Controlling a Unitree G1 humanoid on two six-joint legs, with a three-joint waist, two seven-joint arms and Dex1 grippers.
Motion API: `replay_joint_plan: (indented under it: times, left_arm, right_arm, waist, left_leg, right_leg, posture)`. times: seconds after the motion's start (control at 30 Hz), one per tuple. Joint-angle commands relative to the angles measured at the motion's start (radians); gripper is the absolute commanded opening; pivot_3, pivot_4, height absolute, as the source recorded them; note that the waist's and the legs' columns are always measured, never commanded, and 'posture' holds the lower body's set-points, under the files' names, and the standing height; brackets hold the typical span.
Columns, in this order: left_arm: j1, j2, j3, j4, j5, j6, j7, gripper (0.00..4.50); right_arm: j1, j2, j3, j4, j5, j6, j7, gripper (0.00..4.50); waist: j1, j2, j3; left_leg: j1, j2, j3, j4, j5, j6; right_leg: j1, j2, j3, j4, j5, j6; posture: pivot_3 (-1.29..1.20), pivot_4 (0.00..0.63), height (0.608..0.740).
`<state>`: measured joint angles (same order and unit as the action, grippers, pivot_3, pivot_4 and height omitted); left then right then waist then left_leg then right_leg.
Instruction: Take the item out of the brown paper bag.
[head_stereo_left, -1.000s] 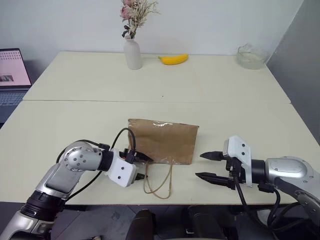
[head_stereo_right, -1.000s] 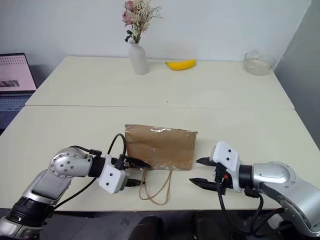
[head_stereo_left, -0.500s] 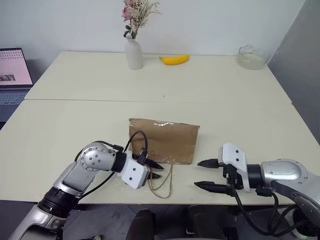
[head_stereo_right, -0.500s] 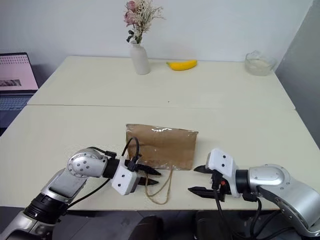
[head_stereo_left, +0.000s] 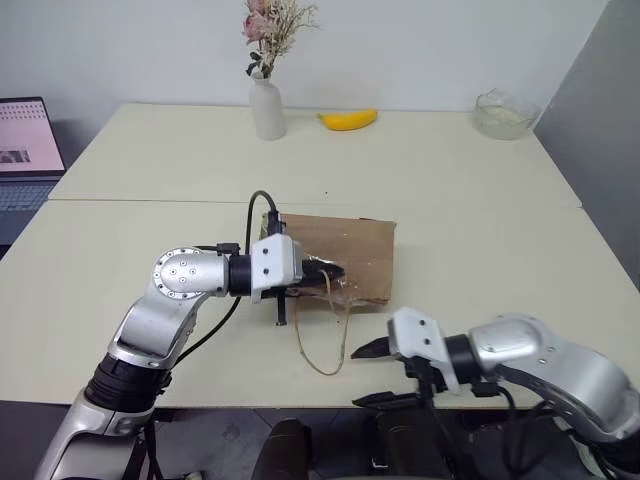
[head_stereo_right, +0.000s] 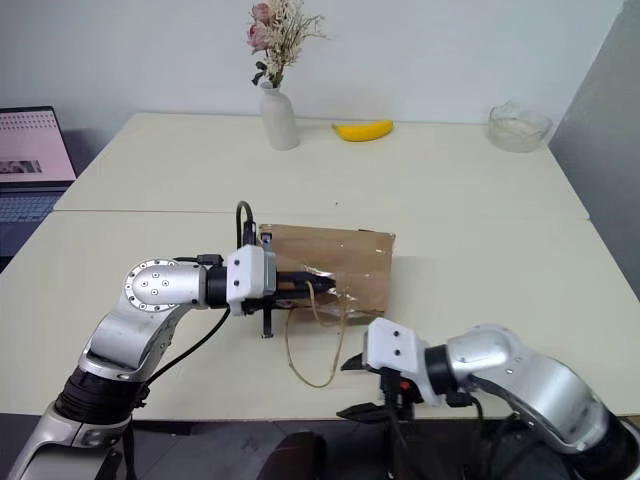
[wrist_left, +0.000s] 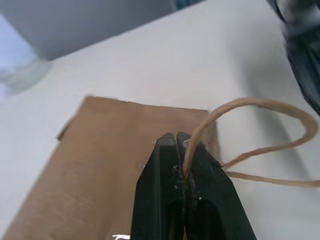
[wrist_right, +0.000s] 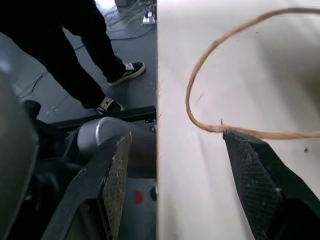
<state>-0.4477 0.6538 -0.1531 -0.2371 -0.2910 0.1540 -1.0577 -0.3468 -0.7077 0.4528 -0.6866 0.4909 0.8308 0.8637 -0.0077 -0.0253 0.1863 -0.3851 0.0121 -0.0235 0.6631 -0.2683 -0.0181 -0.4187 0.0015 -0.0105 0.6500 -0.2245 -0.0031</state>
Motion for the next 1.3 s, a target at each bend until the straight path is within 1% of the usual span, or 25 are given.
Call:
replay_joint_plan:
  times: [0.03, 0.3, 0.4, 0.5, 0.57, 0.63, 1.07, 1.2, 1.23, 1.3]
  left_arm:
    - [-0.018, -0.005, 0.021, -0.019, -0.004, 0.006, 0.015, 0.02]
    - [-0.009, -0.003, 0.023, -0.021, 0.01, -0.002, 0.018, 0.02]
    - [-0.012, -0.006, 0.025, -0.013, 0.012, -0.005, 0.022, 0.0]
    - [-0.025, -0.01, 0.028, -0.002, 0.009, 0.001, 0.027, 0.0]
    - [-0.04, -0.012, 0.031, 0.01, 0.005, 0.007, 0.028, 0.0]
    - [-0.054, -0.011, 0.032, 0.027, 0.007, 0.001, 0.025, 0.0]
    - [-0.089, -0.015, 0.06, 0.061, 0.0, 0.022, 0.046, 0.0]
    - [-0.082, -0.012, 0.055, 0.054, 0.006, 0.015, 0.041, 0.0]
    - [-0.076, -0.01, 0.049, 0.05, 0.01, 0.008, 0.036, 0.0]
    - [-0.067, -0.008, 0.043, 0.041, 0.013, 0.003, 0.033, 0.0]
  right_arm:
    - [-0.062, 0.06, 0.07, 0.06, -0.071, -0.039, -0.012, 3.07]
    - [-0.122, 0.105, 0.151, 0.125, -0.178, -0.077, -0.002, 3.07]
    - [-0.129, 0.114, 0.165, 0.149, -0.196, -0.086, 0.009, 2.46]
    - [-0.133, 0.125, 0.175, 0.181, -0.208, -0.109, 0.039, 1.45]
    - [-0.139, 0.136, 0.185, 0.219, -0.224, -0.134, 0.055, 0.62]
    - [-0.145, 0.146, 0.194, 0.252, -0.24, -0.151, 0.066, 0.05]
    - [-0.121, 0.173, 0.197, 0.328, -0.316, -0.196, 0.079, 0.05]
    - [-0.1, 0.153, 0.126, 0.264, -0.285, -0.238, 0.099, 0.05]
    - [-0.085, 0.124, 0.094, 0.216, -0.255, -0.236, 0.122, 0.05]
    - [-0.062, 0.088, 0.054, 0.155, -0.226, -0.229, 0.142, 0.4]
  waist:
    - [0.0, 0.0, 0.0]
    - [0.001, 0.0, 0.0]
    - [0.001, 0.0, 0.0]
    - [0.001, 0.0, 0.0]
    - [0.001, 0.0, 0.0]
    - [0.001, 0.0, 0.0]
    - [0.001, 0.0, 0.0]
    - [0.001, 0.0, 0.0]
    - [0.001, 0.0, 0.0]
    - [0.002, 0.0, 0.0]
  left_leg:
    - [0.0, 0.0, 0.0, 0.0, 0.0, 0.0]
    - [0.0, 0.0, -0.001, 0.0, 0.0, 0.0]
    - [0.0, 0.0, -0.001, 0.0, 0.0, 0.0]
    - [0.0, 0.0, -0.001, 0.0, 0.0, 0.0]
    - [0.0, 0.0, -0.001, 0.0, 0.0, 0.0]
    - [0.0, 0.0, -0.001, 0.001, 0.0, 0.0]
    - [0.002, 0.0, -0.001, 0.001, 0.0, 0.0]
    - [0.002, 0.0, -0.001, 0.001, 0.0, 0.0]
    - [0.001, 0.0, -0.001, 0.001, 0.0, 0.0]
    - [0.001, -0.001, -0.001, 0.001, 0.0, 0.0]
  right_leg:
    - [0.0, 0.0, 0.0, 0.0, 0.0, 0.0]
    - [-0.001, -0.001, 0.0, 0.001, 0.0, 0.0]
    - [0.0, -0.001, 0.0, 0.001, 0.0, 0.0]
    - [-0.001, -0.001, 0.0, 0.002, 0.0, 0.0]
    - [-0.001, -0.001, 0.0, 0.002, 0.0, 0.0]
    - [-0.001, 0.0, 0.0, 0.003, 0.0, 0.0]
    - [-0.002, 0.0, 0.001, 0.006, 0.0, -0.001]
    - [-0.002, 0.0, 0.001, 0.006, 0.0, -0.001]
    - [-0.002, -0.001, 0.001, 0.006, 0.0, -0.001]
    - [-0.002, -0.001, 0.001, 0.006, 0.0, -0.001]
  posture:
    - [0.0, 0.15, 0.74]
    - [0.0, 0.15, 0.74]
    - [0.0, 0.15, 0.74]
    - [0.0, 0.15, 0.74]
    - [0.0, 0.15, 0.74]
    - [0.0, 0.15, 0.74]
    - [0.0, 0.15, 0.74]
    - [0.0, 0.15, 0.74]
    - [0.0, 0.15, 0.74]
    - [0.0, 0.15, 0.74]
